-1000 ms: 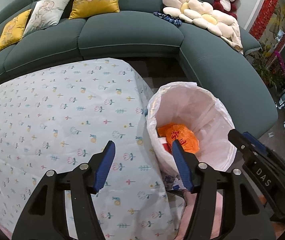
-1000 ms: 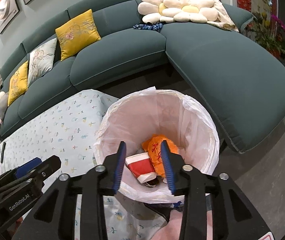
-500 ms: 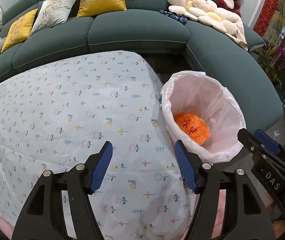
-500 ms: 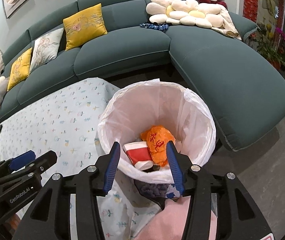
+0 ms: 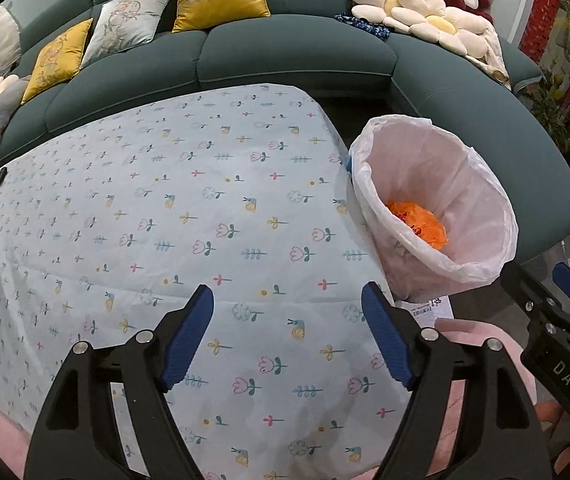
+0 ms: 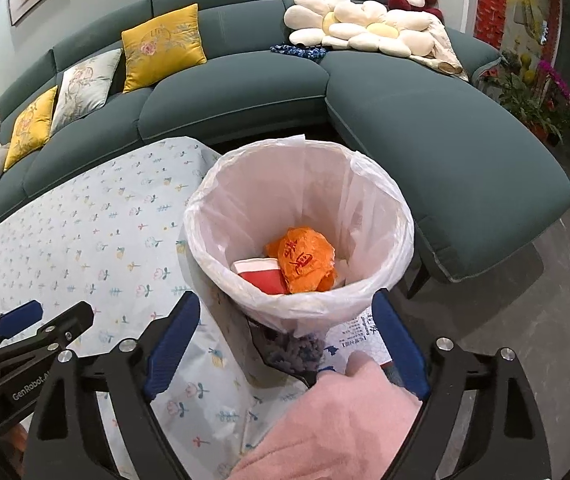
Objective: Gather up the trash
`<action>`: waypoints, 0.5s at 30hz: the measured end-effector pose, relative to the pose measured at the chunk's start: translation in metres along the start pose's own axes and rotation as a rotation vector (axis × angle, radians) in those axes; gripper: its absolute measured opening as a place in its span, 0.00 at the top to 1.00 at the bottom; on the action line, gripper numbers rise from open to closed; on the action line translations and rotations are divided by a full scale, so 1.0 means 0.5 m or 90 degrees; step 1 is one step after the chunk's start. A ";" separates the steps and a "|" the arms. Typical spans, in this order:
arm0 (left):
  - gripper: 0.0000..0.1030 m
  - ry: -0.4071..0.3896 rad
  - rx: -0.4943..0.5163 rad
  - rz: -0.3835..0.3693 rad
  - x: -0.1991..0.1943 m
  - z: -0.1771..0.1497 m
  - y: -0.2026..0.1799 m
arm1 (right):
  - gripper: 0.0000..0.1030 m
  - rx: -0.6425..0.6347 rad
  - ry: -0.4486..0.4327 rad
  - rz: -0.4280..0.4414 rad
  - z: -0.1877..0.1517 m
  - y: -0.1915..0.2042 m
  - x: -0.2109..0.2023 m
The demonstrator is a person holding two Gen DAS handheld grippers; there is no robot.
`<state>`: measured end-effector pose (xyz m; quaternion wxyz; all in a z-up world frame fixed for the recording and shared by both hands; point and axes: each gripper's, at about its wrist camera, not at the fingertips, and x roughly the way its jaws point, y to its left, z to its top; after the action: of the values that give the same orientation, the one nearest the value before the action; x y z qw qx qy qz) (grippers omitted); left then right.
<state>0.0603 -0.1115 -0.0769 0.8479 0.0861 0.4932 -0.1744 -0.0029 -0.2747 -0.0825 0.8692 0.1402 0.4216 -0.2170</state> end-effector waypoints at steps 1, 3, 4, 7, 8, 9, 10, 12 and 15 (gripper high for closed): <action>0.29 -0.002 0.000 0.002 -0.001 -0.002 0.001 | 0.17 0.000 -0.001 -0.001 -0.003 0.000 -0.002; 0.29 -0.007 0.000 0.007 -0.003 -0.004 0.002 | 0.12 -0.003 -0.003 -0.002 -0.006 0.000 -0.002; 0.28 -0.009 0.000 0.009 -0.004 -0.006 0.002 | 0.06 -0.007 -0.005 -0.005 -0.008 0.001 -0.004; 0.22 -0.017 -0.004 0.014 -0.008 -0.006 0.004 | 0.07 -0.018 -0.010 -0.014 -0.012 0.004 -0.006; 0.22 -0.019 -0.005 0.015 -0.010 -0.007 0.003 | 0.07 -0.018 -0.011 -0.017 -0.013 0.004 -0.007; 0.21 -0.022 -0.005 0.017 -0.010 -0.007 0.003 | 0.07 -0.017 -0.012 -0.017 -0.013 0.004 -0.007; 0.21 -0.024 -0.004 0.019 -0.011 -0.007 0.002 | 0.07 -0.015 -0.012 -0.016 -0.014 0.004 -0.007; 0.20 -0.026 -0.002 0.022 -0.011 -0.006 0.000 | 0.07 -0.016 -0.014 -0.018 -0.014 0.004 -0.007; 0.19 -0.027 -0.001 0.024 -0.011 -0.007 -0.003 | 0.07 -0.018 -0.015 -0.018 -0.014 0.003 -0.007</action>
<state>0.0547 -0.1107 -0.0739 0.8611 0.0911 0.4737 -0.1603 -0.0088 -0.2694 -0.0838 0.8729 0.1191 0.4162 -0.2250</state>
